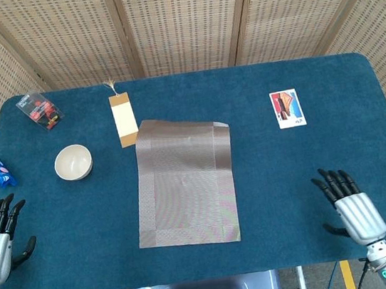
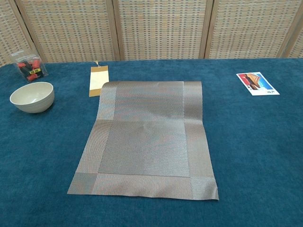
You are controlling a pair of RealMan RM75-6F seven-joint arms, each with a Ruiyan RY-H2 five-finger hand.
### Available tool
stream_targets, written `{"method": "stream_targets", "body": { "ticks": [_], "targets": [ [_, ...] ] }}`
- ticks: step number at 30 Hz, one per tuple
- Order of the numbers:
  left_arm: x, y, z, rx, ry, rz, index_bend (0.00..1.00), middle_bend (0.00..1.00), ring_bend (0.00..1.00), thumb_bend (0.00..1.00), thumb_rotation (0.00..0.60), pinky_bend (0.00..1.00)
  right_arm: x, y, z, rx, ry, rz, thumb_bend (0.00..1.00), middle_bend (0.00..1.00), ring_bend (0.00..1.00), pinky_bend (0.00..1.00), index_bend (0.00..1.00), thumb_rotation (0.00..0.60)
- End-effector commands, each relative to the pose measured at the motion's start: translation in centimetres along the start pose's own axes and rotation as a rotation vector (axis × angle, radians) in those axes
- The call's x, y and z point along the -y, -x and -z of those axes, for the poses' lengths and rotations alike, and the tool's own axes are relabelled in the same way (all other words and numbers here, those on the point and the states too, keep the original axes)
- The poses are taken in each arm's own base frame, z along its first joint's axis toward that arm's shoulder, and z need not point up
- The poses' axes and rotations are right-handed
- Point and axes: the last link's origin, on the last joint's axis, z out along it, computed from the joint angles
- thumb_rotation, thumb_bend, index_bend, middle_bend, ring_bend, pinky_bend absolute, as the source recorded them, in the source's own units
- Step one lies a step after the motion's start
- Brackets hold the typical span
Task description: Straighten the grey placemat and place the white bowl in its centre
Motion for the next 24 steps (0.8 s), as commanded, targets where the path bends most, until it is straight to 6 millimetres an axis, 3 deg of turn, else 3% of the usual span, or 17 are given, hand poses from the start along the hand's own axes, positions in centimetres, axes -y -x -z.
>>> {"method": "stream_targets", "body": {
  "ticks": [1,6,10,24],
  "targets": [
    [0.1,0.0,0.1,0.001,0.002,0.010,0.10,0.00,0.00,0.34,0.600,0.00,3.3,1.5,-0.6,0.064,-0.109,-0.037,0.03,0.00,0.00,0.00,0.14,0.600],
    [0.3,0.2,0.0,0.014,-0.005,0.020,0.10,0.00,0.00,0.34,0.600,0.00,7.1,3.3,-1.7,0.202,-0.265,-0.107,0.03,0.00,0.00,0.00,0.16,0.600],
    [0.5,0.2,-0.1,0.011,-0.010,0.028,0.10,0.00,0.00,0.34,0.600,0.00,8.6,4.1,-3.2,0.224,-0.307,-0.120,0.03,0.00,0.00,0.00,0.16,0.600],
    [0.5,0.7,-0.4,0.030,-0.017,0.023,0.10,0.00,0.00,0.34,0.600,0.00,10.3,6.2,-6.0,0.191,-0.294,-0.199,0.03,0.00,0.00,0.00,0.19,0.600]
  ]
}}
